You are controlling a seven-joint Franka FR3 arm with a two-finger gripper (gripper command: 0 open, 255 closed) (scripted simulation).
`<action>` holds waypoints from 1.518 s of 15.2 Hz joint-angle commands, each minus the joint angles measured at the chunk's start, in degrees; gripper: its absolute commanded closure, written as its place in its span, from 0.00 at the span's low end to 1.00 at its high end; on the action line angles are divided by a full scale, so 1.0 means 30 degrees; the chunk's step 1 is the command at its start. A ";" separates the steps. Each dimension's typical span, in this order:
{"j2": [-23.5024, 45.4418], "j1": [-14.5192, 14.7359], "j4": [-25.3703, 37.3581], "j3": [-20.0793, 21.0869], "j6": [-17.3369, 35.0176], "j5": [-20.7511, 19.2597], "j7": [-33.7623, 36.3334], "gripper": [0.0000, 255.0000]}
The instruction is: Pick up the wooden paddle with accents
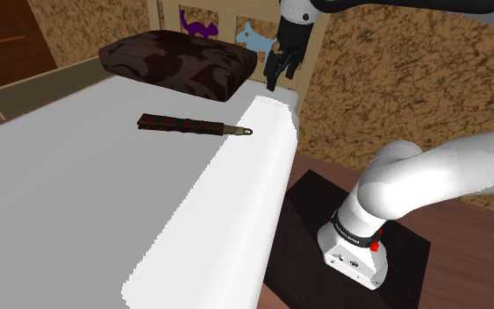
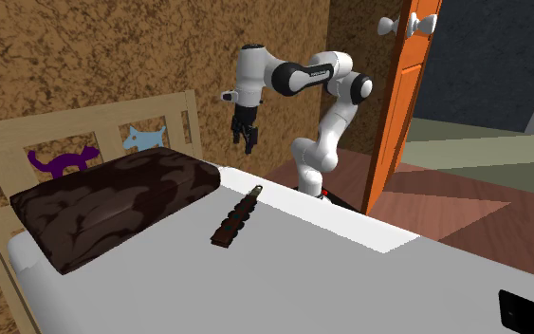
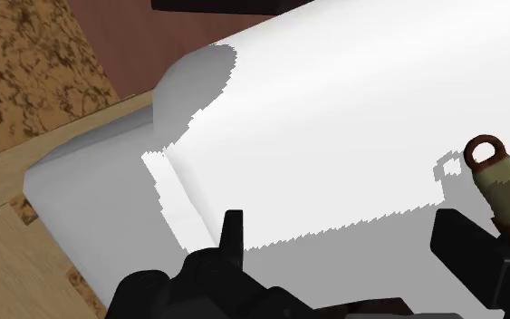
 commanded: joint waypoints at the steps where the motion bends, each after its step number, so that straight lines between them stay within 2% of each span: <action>1: 0.0000 0.0000 0.0000 0.0000 0.0000 0.0000 0.0000 0.00; 9: 0.4812 0.2356 0.2394 0.0606 0.1676 0.0695 -0.3837 0.00; 19: 0.9699 0.4921 0.5465 0.2032 0.2466 0.1445 -0.8485 0.00; 23: 0.9831 0.4959 0.4806 0.2083 0.3241 0.1450 -0.8531 0.00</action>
